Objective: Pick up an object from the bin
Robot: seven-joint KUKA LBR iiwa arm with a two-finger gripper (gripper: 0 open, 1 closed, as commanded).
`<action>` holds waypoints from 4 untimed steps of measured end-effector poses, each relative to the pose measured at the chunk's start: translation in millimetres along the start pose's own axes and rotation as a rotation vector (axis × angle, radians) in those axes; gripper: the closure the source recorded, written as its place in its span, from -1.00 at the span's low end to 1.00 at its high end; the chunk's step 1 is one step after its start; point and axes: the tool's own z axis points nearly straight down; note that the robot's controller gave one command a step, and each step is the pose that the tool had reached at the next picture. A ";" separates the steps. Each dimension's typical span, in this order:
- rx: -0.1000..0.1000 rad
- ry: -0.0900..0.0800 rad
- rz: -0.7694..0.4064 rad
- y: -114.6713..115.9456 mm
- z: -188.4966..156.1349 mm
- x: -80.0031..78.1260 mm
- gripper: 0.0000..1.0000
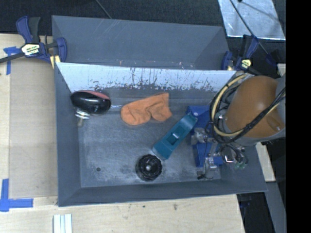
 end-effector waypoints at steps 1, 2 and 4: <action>0.001 -0.008 -0.003 0.1 -4.0 -2.1 -1.00; 0.003 -0.020 0.011 33.3 35.8 -38.6 -1.00; 0.005 -0.038 -0.032 44.0 52.8 -55.6 -1.00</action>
Offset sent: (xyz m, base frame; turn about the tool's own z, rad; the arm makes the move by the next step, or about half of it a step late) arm 0.0494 0.0514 -0.0577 0.0099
